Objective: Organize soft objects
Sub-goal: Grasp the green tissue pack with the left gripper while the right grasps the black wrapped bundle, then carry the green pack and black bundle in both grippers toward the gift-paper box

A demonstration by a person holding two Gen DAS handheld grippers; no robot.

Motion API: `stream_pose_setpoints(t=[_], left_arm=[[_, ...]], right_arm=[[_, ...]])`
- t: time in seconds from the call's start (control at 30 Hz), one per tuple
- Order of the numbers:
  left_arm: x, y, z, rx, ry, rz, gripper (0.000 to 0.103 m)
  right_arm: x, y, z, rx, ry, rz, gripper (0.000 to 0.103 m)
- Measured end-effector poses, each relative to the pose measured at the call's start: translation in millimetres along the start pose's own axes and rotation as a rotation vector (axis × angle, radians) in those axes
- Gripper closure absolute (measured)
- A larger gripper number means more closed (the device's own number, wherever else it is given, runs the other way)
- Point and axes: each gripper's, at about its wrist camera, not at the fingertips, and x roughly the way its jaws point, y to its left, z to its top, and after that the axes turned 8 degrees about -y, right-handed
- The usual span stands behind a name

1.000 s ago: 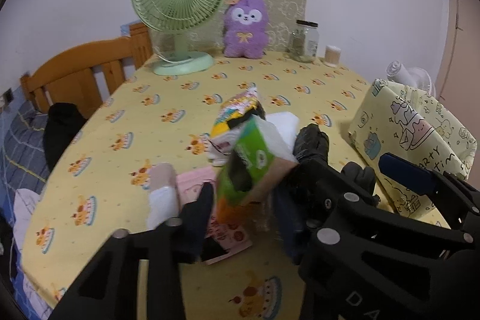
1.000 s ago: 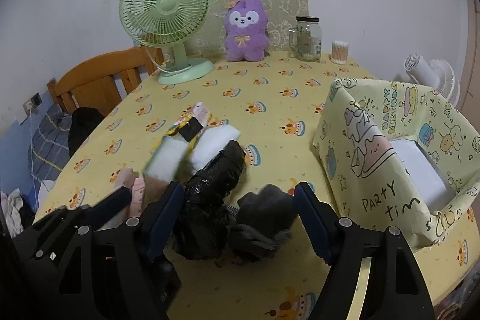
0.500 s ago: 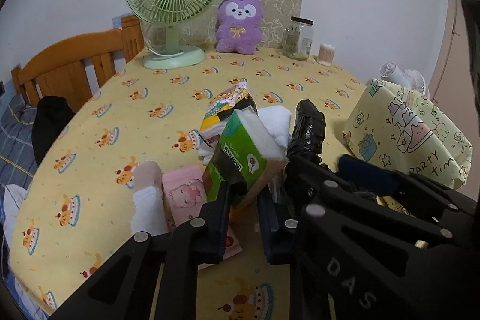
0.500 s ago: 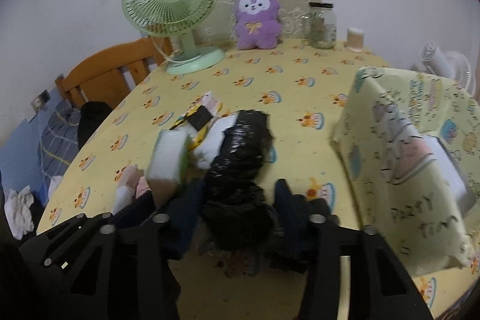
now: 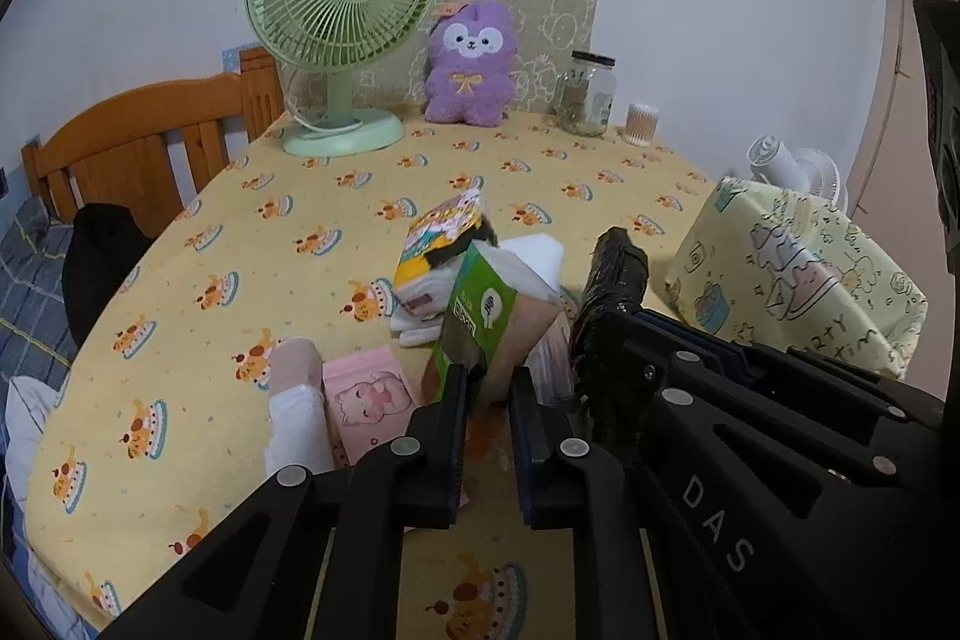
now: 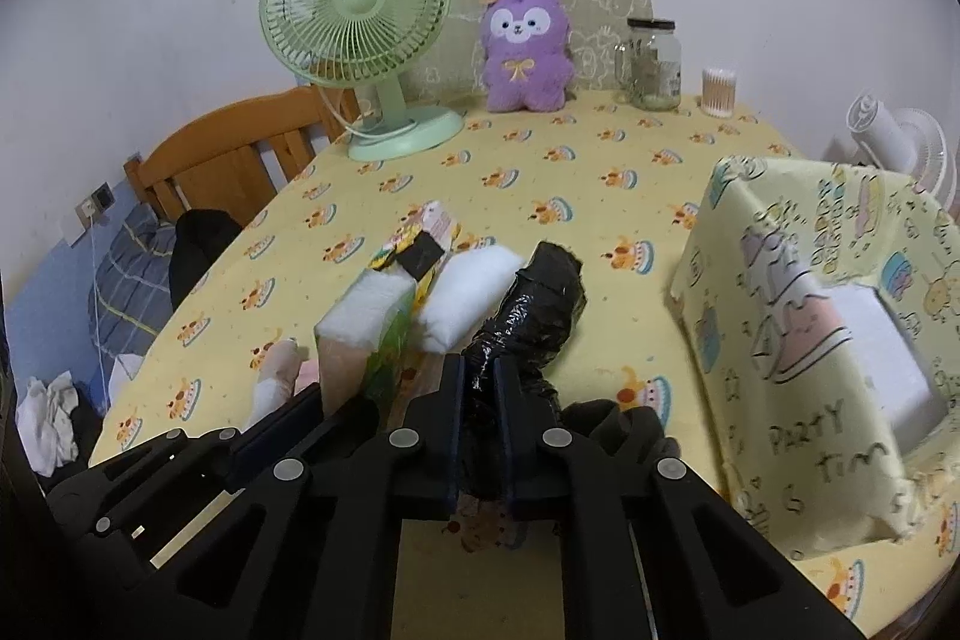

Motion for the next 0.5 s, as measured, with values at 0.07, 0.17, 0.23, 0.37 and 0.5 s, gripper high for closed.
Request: stream_pose_setpoints(t=[0.07, 0.17, 0.23, 0.37, 0.5], left_arm=[[-4, -3, 2, 0.002, -0.009, -0.003, 0.092], [-11, -7, 6, 0.006, -0.019, -0.014, 0.093], [-15, -9, 9, 0.008, -0.029, -0.019, 0.093], [-24, -14, 16, 0.015, -0.05, -0.021, 0.093], [-33, -18, 23, 0.02, -0.071, -0.024, 0.093]], right_arm=[[-5, -1, 2, 0.0, -0.01, -0.001, 0.091], [-13, -3, 5, 0.001, -0.023, -0.005, 0.091], [-20, -3, 8, -0.001, -0.036, -0.006, 0.092], [-31, -4, 16, -0.007, -0.059, -0.011, 0.093], [-43, -4, 23, -0.015, -0.082, -0.014, 0.093]])
